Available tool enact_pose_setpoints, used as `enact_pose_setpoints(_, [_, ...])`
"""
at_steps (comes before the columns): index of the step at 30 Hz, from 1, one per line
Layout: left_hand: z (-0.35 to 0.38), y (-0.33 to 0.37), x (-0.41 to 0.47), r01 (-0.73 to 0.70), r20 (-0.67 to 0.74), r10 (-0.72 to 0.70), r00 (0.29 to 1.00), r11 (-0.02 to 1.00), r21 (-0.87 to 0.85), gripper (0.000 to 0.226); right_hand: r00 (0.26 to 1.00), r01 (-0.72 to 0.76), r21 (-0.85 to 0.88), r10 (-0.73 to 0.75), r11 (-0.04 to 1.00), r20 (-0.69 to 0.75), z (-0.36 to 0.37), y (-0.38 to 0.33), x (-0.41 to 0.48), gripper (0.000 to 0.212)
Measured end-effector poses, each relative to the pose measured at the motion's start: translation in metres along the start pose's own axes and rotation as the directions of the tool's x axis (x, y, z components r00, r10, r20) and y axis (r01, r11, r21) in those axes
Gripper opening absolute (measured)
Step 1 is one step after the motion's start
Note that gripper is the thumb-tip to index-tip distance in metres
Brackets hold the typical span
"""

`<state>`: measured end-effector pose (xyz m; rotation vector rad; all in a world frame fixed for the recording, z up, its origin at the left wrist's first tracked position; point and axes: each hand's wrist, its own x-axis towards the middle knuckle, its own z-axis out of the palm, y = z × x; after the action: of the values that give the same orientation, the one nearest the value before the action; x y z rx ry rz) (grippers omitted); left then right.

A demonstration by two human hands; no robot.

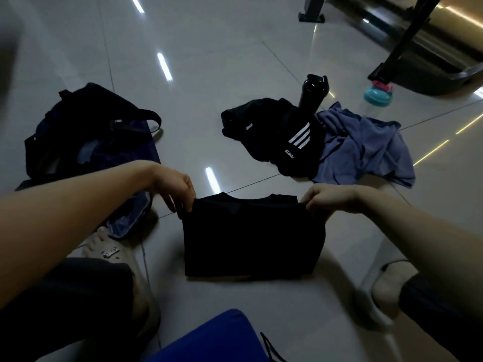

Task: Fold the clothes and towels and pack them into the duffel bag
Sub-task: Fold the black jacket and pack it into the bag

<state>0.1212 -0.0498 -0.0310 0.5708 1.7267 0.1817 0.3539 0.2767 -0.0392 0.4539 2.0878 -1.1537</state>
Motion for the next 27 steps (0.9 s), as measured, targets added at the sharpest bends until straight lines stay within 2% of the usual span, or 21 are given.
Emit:
enact_pose_setpoints(3, [0.001,-0.009,0.025,-0.038,-0.235,0.019,0.972,0.996,-0.076,0.014,0.971,0.09,0.004,-0.087,0.996,-0.222,0.005,0.013,0.022,0.012])
enact_pose_setpoints(6, [0.006,-0.021,0.05,-0.063,-0.39,0.024,0.921,0.994,-0.088,0.013,0.916,0.14,-0.057,-0.151,0.989,-0.371,0.007,0.019,0.043,0.015])
enact_pose_setpoints(8, [0.012,-0.028,0.066,-0.064,-0.478,0.009,0.878,0.993,-0.098,0.012,0.873,0.117,-0.15,-0.174,0.982,-0.456,0.008,0.026,0.06,0.013])
enact_pose_setpoints(11, [0.021,-0.035,0.085,-0.049,-0.573,-0.037,0.819,0.99,-0.135,0.013,0.818,0.001,-0.222,-0.129,0.975,-0.561,0.014,0.038,0.085,0.008])
enact_pose_setpoints(15, [0.03,-0.046,0.108,-0.092,-0.63,-0.139,0.764,0.943,-0.319,0.018,0.813,-0.12,-0.162,0.004,0.98,-0.582,0.022,0.048,0.11,0.009])
enact_pose_setpoints(22, [0.027,-0.054,0.13,-0.014,-0.639,-0.23,0.734,0.936,-0.353,0.029,0.797,-0.242,-0.122,0.125,0.963,-0.591,0.018,0.054,0.129,0.007])
enact_pose_setpoints(24, [0.028,-0.054,0.133,0.021,-0.653,-0.244,0.717,0.944,-0.329,0.031,0.787,-0.259,-0.105,0.147,0.96,-0.599,0.02,0.058,0.133,0.008])
enact_pose_setpoints(27, [0.033,-0.049,0.134,0.147,-0.715,-0.234,0.659,0.972,-0.183,0.031,0.75,-0.253,-0.062,0.155,0.965,-0.642,0.024,0.063,0.138,0.012])
